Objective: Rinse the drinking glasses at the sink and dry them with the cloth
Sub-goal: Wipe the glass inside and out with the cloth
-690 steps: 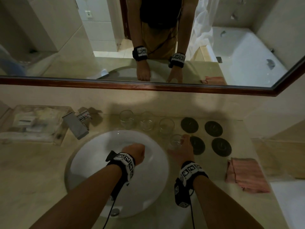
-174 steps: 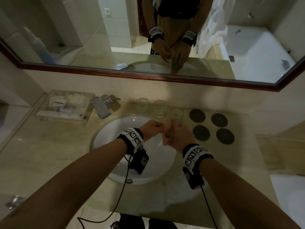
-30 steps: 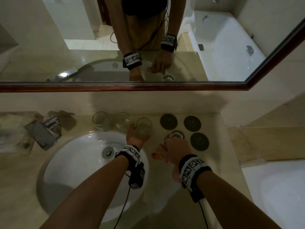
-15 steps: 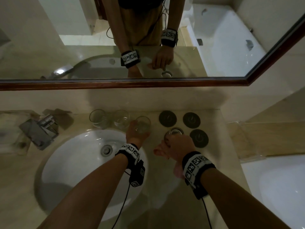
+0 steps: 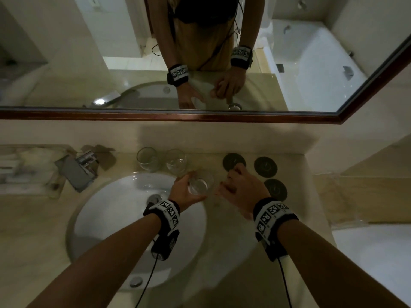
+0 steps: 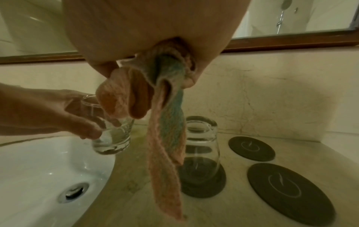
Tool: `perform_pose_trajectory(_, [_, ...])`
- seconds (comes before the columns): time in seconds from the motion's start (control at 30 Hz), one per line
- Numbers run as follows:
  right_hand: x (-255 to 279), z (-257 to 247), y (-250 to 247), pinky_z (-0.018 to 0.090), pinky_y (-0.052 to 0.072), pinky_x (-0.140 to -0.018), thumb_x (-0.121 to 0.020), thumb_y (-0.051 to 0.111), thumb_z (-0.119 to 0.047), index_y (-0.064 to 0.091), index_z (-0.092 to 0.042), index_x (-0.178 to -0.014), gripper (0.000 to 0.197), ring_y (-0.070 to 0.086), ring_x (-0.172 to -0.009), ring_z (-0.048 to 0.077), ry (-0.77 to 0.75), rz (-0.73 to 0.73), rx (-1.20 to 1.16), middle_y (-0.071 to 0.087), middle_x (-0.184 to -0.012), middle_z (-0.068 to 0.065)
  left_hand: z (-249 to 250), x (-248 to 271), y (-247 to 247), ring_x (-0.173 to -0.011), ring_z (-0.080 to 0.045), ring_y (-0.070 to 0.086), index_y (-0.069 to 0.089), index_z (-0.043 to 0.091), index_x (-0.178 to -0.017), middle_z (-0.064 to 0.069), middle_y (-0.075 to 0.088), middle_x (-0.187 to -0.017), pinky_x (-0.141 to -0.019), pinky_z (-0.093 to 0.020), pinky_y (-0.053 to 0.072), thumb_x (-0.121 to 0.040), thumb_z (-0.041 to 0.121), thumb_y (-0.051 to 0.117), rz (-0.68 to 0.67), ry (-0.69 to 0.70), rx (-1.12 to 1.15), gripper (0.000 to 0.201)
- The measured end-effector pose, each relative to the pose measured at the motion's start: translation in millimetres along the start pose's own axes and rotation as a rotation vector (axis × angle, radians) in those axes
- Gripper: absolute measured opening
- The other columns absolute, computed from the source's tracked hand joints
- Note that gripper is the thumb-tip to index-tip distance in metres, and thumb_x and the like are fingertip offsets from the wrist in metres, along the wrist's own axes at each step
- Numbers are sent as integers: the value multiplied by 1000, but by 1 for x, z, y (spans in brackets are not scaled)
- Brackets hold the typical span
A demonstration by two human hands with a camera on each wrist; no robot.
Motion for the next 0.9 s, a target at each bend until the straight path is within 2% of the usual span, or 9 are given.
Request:
perform_pose_trajectory(0.07, [1, -6, -4, 34, 52, -77, -85, 28, -69, 50, -24, -104, 54, 54, -88, 20, -29, 3, -54, 41, -121, 0, 0, 7, -4, -106, -16, 50, 47, 19, -133, 1, 56, -117, -93, -31, 44, -60, 37, 88, -28, 9, -10, 86])
perform_pose_trajectory(0.17, [7, -21, -25, 39, 55, -79, -82, 52, -35, 48, -22, -113, 34, 52, -92, 22, -97, 61, -212, 29, -131, 3, 3, 17, -13, -105, -14, 56, 50, 19, -130, 4, 60, -116, -94, -34, 48, -57, 40, 88, -53, 15, 3, 86])
perform_pose_trajectory(0.27, [11, -42, -40, 33, 50, -87, -85, 60, -21, 51, -21, -120, 36, 48, -95, 18, -220, 71, -246, 33, -130, 4, 17, 30, -25, -102, -11, 57, 52, 20, -128, 7, 61, -114, -92, -31, 49, -60, 35, 88, -78, 57, -7, 79])
perform_pose_trajectory(0.37, [14, -63, -47, 25, 45, -87, -92, 58, -19, 49, -18, -130, 40, 56, -103, 21, -326, 53, -212, 44, -131, 3, 31, 40, -32, -101, -8, 58, 52, 23, -128, 10, 60, -113, -90, -27, 51, -63, 32, 87, -139, 103, -33, 73])
perform_pose_trajectory(0.5, [23, -93, -49, 33, 50, -86, -91, 57, -17, 57, -14, -118, 27, 58, -99, 19, -469, -12, -130, 54, -120, 2, 41, 54, -41, -100, -6, 61, 55, 33, -120, 14, 62, -111, -85, -26, 54, -60, 31, 87, -185, 125, -57, 68])
perform_pose_trajectory(0.63, [35, -116, -33, 30, 51, -83, -91, 52, -35, 64, -27, -110, 24, 55, -94, 11, -610, -102, -6, 53, -120, -9, 54, 65, -48, -99, -7, 61, 55, 31, -111, 12, 61, -109, -84, -30, 56, -57, 31, 85, -192, 166, -53, 62])
perform_pose_trajectory(0.77, [40, -124, -25, 35, 51, -80, -89, 49, -27, 65, -22, -106, 24, 58, -92, 18, -616, -235, 139, 57, -118, -4, 63, 72, -55, -98, -15, 57, 50, 19, -113, 5, 55, -109, -81, -27, 52, -62, 23, 84, -202, 204, -152, 62])
perform_pose_trajectory(0.83, [43, -121, -16, 37, 52, -76, -86, 52, -25, 58, -19, -112, 27, 60, -92, 22, -578, -354, 298, 55, -118, -3, 66, 75, -55, -97, -17, 58, 46, 17, -116, 1, 57, -110, -80, -29, 54, -63, 24, 82, -235, 191, -194, 64])
perform_pose_trajectory(0.9, [45, -119, -14, 35, 51, -73, -85, 55, -25, 55, -20, -117, 33, 61, -92, 24, -512, -429, 321, 56, -117, -3, 70, 75, -53, -93, -19, 61, 44, 17, -113, -1, 60, -105, -77, -31, 56, -64, 25, 81, -271, 202, -245, 62])
Point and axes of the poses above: each hand's wrist, its own x-axis away from the middle knuckle, its own y-axis out of the palm, z = x × y, the point moved 9 cm from there along -x, towards the middle knuckle
